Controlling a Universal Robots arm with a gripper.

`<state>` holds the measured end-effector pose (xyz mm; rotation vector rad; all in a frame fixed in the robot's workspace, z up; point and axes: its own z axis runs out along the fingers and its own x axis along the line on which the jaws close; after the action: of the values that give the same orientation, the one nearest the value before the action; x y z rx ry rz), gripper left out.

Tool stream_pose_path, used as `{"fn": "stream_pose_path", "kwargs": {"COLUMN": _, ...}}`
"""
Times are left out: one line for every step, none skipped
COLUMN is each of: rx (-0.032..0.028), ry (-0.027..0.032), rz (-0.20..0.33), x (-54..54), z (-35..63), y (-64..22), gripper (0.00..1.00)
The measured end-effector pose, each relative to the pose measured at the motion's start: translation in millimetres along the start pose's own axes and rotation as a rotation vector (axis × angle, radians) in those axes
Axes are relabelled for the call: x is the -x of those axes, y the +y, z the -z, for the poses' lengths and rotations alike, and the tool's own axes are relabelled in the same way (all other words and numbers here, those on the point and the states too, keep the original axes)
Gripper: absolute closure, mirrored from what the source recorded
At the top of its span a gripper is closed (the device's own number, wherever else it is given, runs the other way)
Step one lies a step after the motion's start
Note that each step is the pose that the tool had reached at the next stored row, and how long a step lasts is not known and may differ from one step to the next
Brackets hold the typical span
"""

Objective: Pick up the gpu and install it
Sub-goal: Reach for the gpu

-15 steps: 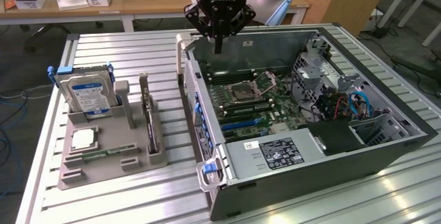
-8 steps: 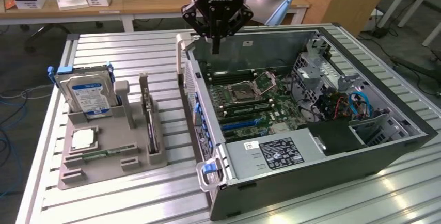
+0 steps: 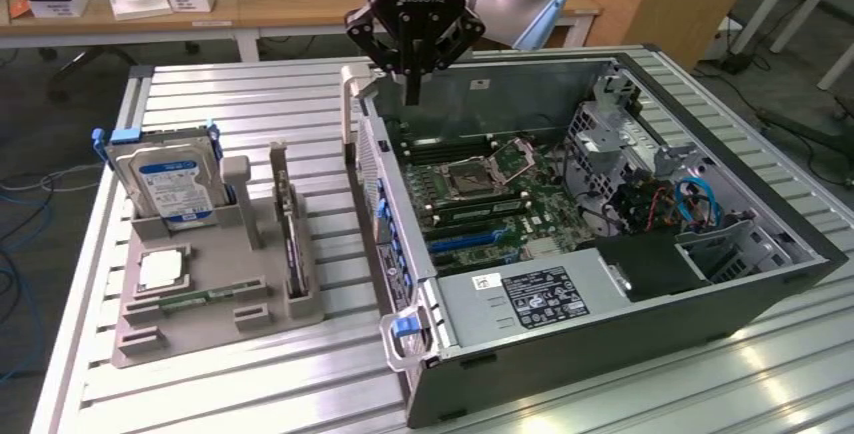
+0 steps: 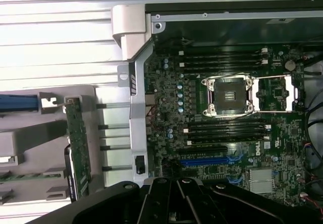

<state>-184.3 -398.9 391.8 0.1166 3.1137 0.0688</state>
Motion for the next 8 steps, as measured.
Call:
{"fn": "stream_pose_path", "kwargs": {"rx": 0.0000, "ry": 0.0000, "rz": 0.000, "x": -0.8, "z": 0.0, "y": -0.1, "gripper": 0.90}}
{"fn": "stream_pose_path", "kwargs": {"rx": 0.0000, "ry": 0.0000, "rz": 0.000, "x": -1.6, "z": 0.0, "y": -0.1, "gripper": 0.90}}
{"fn": "stream_pose_path", "kwargs": {"rx": 0.0000, "ry": 0.0000, "rz": 0.000, "x": -2.3, "z": -0.1, "y": -0.2, "gripper": 0.90}}
{"fn": "stream_pose_path", "kwargs": {"rx": 0.0000, "ry": 0.0000, "rz": 0.000, "x": -3.0, "z": -0.1, "y": -0.2, "gripper": 0.90}}
{"fn": "stream_pose_path", "kwargs": {"rx": 0.0001, "ry": 0.0000, "rz": 0.000, "x": -3.8, "z": -0.1, "y": -0.3, "gripper": 0.90}}
{"fn": "stream_pose_path", "kwargs": {"rx": 0.0000, "ry": 0.0000, "rz": 0.000, "x": -4.5, "z": -0.1, "y": -0.4, "gripper": 0.90}}
{"fn": "stream_pose_path", "kwargs": {"rx": 0.0000, "ry": 0.0001, "rz": 0.000, "x": -5.2, "z": -0.1, "y": -0.4, "gripper": 0.90}}
{"fn": "stream_pose_path", "kwargs": {"rx": 0.0000, "ry": 0.0000, "rz": 0.000, "x": -6.0, "z": -0.1, "y": -0.5, "gripper": 0.90}}
